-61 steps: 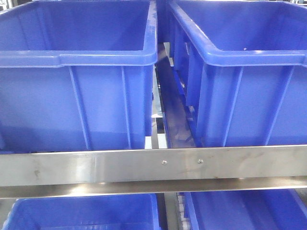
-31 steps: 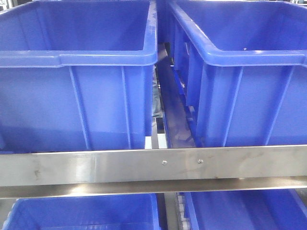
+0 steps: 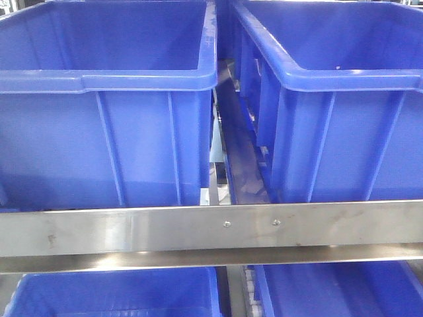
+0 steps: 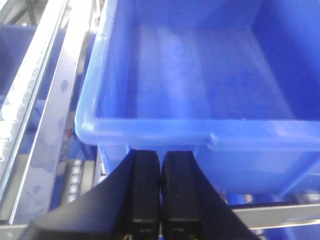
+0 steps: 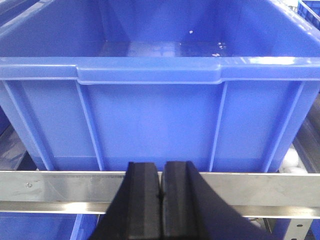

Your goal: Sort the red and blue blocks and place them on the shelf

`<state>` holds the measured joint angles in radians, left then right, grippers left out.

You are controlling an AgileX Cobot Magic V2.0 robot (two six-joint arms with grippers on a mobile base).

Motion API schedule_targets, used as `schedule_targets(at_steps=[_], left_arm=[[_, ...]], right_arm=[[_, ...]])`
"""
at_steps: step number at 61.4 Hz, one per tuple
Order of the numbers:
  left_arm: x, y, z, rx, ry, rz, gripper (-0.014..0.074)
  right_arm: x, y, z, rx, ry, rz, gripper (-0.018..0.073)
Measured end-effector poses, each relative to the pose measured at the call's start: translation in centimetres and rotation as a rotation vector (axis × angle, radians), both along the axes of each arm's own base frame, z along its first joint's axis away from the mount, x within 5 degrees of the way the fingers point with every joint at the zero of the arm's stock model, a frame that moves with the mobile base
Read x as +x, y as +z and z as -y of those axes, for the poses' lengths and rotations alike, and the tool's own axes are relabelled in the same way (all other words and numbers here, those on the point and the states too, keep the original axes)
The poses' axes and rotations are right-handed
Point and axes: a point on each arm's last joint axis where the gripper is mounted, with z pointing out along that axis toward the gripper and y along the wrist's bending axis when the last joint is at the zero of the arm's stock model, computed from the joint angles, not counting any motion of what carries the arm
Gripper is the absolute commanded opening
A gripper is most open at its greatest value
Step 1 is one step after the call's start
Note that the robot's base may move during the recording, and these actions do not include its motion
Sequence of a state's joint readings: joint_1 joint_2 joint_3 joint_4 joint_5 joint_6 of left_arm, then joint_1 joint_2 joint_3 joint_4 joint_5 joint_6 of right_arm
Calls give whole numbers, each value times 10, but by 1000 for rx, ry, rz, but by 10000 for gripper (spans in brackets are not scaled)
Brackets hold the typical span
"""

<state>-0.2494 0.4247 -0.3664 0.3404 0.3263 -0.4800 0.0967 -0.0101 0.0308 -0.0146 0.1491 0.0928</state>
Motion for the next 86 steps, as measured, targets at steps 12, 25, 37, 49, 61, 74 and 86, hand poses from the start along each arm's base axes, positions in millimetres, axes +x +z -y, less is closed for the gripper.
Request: schedule_targets(at_steps=[12,25,37,49,61,74,86], left_arm=[[-20,-43,-5,-68,24,81,135],[-33,-77,-11,-142,100,150,135],[-38,-78,-14,-161,134,217,135],[-39,-79,-14,-177,139,227,135],[-39,-78,-13,-198,136,235,135],[-39,-78,-13,-199,136,235,135],[-39,-76,-13,-199,132,248,135]], right_arm=[[0,0,0,0,0,0,54],[0,0,0,-2,0,0,54],[0,0,0,-2,-2,0,54],[0,0,0,-2,-1,0,54],[0,0,0,0,-1,0,54],[0,0,0,0,-1,0,54],[0,0,0,0,-1,0,54]])
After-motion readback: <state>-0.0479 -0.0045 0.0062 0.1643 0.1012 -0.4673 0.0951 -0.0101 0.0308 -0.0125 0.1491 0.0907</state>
